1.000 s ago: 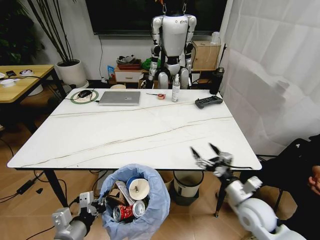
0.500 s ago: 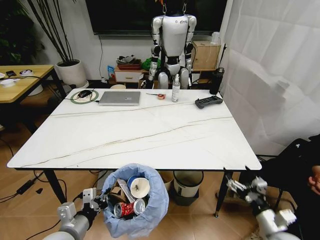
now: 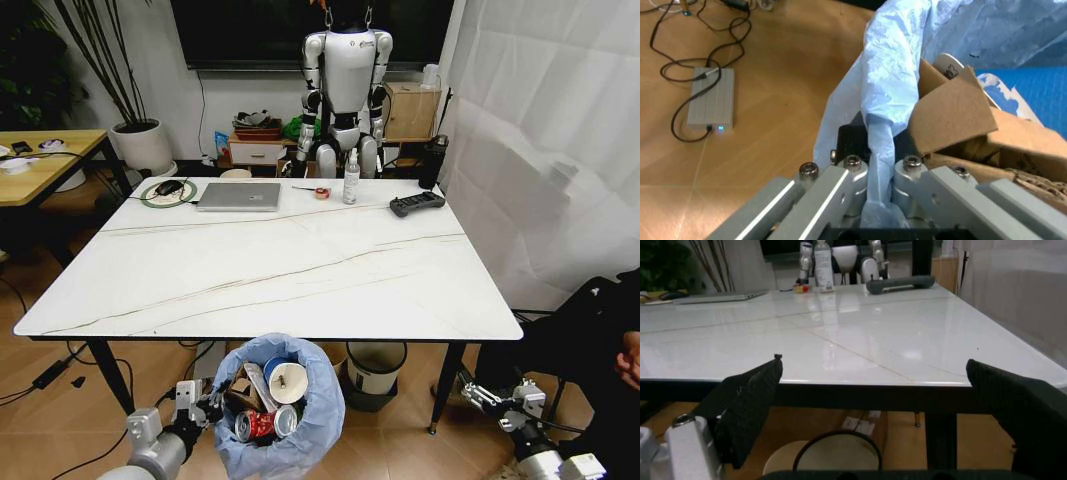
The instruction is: Pick up the trash bin and place the trash from the table into it.
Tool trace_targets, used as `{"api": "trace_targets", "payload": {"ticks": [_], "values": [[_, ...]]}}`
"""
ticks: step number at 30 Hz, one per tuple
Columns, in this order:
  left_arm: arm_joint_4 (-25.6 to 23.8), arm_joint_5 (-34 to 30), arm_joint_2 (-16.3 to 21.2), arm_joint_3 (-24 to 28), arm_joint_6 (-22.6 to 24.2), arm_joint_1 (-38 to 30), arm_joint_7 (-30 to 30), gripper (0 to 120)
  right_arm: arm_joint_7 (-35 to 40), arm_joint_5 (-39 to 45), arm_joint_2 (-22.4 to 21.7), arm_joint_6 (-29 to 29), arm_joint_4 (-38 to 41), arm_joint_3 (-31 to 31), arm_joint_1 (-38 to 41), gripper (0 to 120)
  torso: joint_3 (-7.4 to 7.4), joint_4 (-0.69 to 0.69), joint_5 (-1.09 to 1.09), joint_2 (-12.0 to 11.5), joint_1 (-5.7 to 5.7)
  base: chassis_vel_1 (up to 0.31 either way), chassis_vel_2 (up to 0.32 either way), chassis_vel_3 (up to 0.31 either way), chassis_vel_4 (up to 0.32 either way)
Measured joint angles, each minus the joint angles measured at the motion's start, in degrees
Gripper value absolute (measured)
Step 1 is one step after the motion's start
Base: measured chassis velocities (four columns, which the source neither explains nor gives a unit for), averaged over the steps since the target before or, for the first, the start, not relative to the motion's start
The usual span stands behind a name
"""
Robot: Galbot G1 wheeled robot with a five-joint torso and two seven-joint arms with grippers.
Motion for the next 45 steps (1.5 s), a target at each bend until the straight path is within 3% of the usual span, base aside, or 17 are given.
{"api": "trace_targets", "payload": {"ticks": [19, 45], "values": [[1.31, 2.49, -2.26, -0.62, -1.66, 1.01, 1.14, 0, 0.0, 0.15, -0.15, -0.1, 0.01, -0.23, 0.2, 100, -0.11, 0.0, 0.0, -0.26, -0.13, 0.0, 0.0, 0.0, 0.0], [8.18, 4.33, -6.64, -3.21, -2.39, 0.03, 3.57, 0, 0.07, 0.25, -0.2, -0.17, 0.08, -0.3, 0.26, 100, -4.91, 0.0, -0.01, -9.12, -4.18, 0.0, 0.0, 0.0, 0.0]]}}
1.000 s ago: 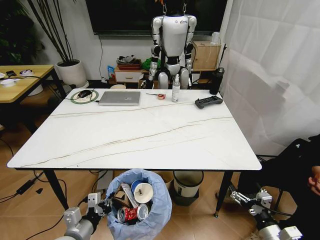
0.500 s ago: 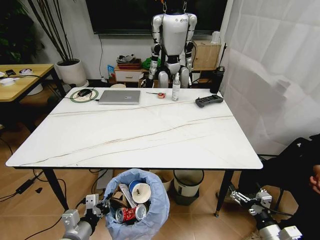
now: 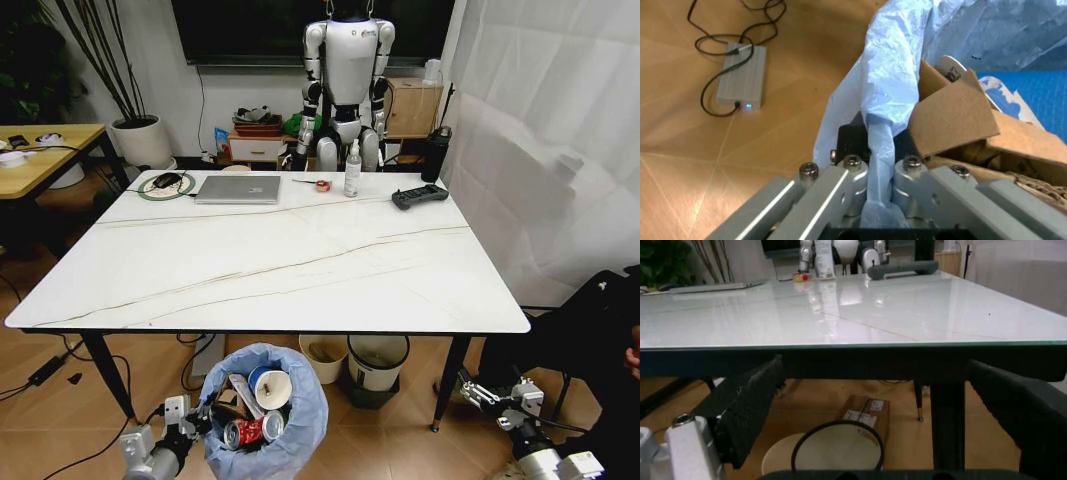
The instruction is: Pick up the trash bin and place the trash from the table into it.
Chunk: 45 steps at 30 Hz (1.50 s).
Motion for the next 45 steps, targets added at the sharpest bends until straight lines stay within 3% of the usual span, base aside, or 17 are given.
{"api": "trace_targets", "payload": {"ticks": [45], "values": [[12.73, 0.98, -1.87, 1.34, -0.25, -7.45, 1.22, 0, 0.04, 0.01, -0.01, -0.01, 0.01, -0.01, 0.0, 100, -7.28, 0.0, 0.0, -13.08, -5.82, 0.0, 0.0, 0.0, 0.0]]}}
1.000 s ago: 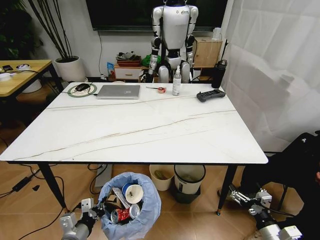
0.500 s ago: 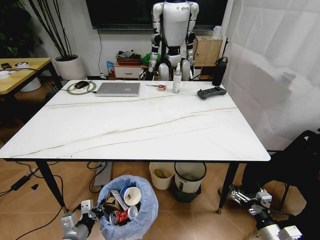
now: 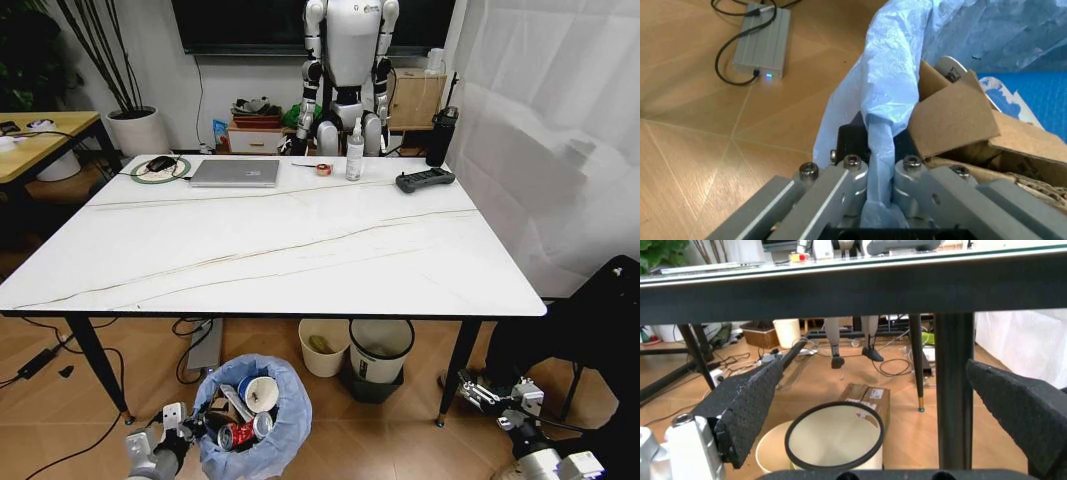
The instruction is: Pick up the trash bin and place the trash from the table into it.
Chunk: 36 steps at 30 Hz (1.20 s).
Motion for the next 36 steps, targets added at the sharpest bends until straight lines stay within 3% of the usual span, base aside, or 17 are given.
{"api": "trace_targets", "payload": {"ticks": [36], "values": [[15.85, 1.3, -1.94, 1.59, -1.93, -7.68, 2.94, 0, 0.0, 0.0, 0.0, 0.0, 0.0, 0.0, 0.0, 100, -5.04, 0.0, 0.0, -8.87, -3.84, 0.0, 0.0, 0.0, 0.0]]}}
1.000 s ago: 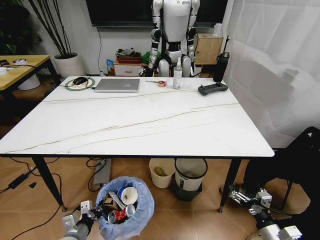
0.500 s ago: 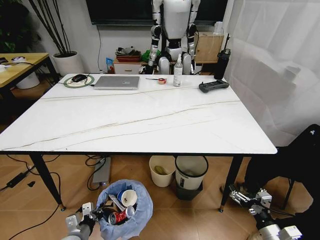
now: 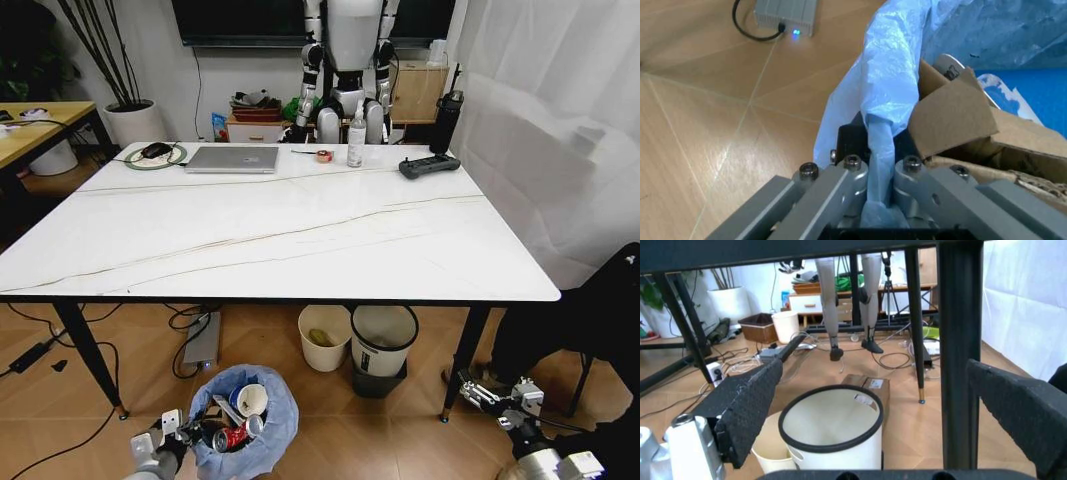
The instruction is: Pick up the trash bin and place the trash from the table into it.
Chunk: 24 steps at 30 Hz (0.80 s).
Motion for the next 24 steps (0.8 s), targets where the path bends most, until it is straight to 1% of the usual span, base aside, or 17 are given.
{"api": "trace_targets", "payload": {"ticks": [6, 8, 12, 14, 20, 24], "values": [[2.86, 1.13, -0.6, -0.33, -0.59, -0.63, 0.47, 0, 0.0, 0.0, 0.0, 0.0, 0.0, 0.0, 0.0, 100, -1.08, 0.0, 0.0, -1.83, -0.75, 0.0, 0.0, 0.0, 0.0], [3.28, 1.32, -0.72, -0.41, -0.67, -0.66, 0.52, 0, 0.0, 0.0, 0.0, 0.0, 0.0, 0.0, 0.0, 100, -1.23, 0.0, 0.0, -2.14, -0.89, 0.0, 0.0, 0.0, 0.0], [5.01, 1.97, -1.42, -0.79, -1.08, -0.88, 0.97, 0, 0.0, 0.0, 0.0, 0.0, 0.0, 0.0, 0.0, 100, -2.31, 0.0, 0.0, -3.97, -1.65, 0.0, 0.0, 0.0, 0.0], [5.22, 2.04, -1.47, -0.8, -1.13, -0.91, 1.01, 0, 0.0, 0.0, 0.0, 0.0, 0.0, 0.0, 0.0, 100, -2.42, 0.0, 0.0, -4.15, -1.73, 0.0, 0.0, 0.0, 0.0], [7.52, 2.79, -2.64, -0.76, -1.72, -1.75, 1.42, 0, 0.0, 0.0, 0.0, 0.0, 0.0, 0.0, 0.0, 100, -3.44, 0.0, 0.0, -5.96, -2.51, 0.0, 0.0, 0.0, 0.0], [8.17, 3.18, -3.08, -0.69, -1.9, -1.98, 1.53, 0, 0.0, 0.0, 0.0, 0.0, 0.0, 0.0, 0.0, 100, -3.88, 0.0, 0.0, -6.64, -2.75, 0.0, 0.0, 0.0, 0.0]]}}
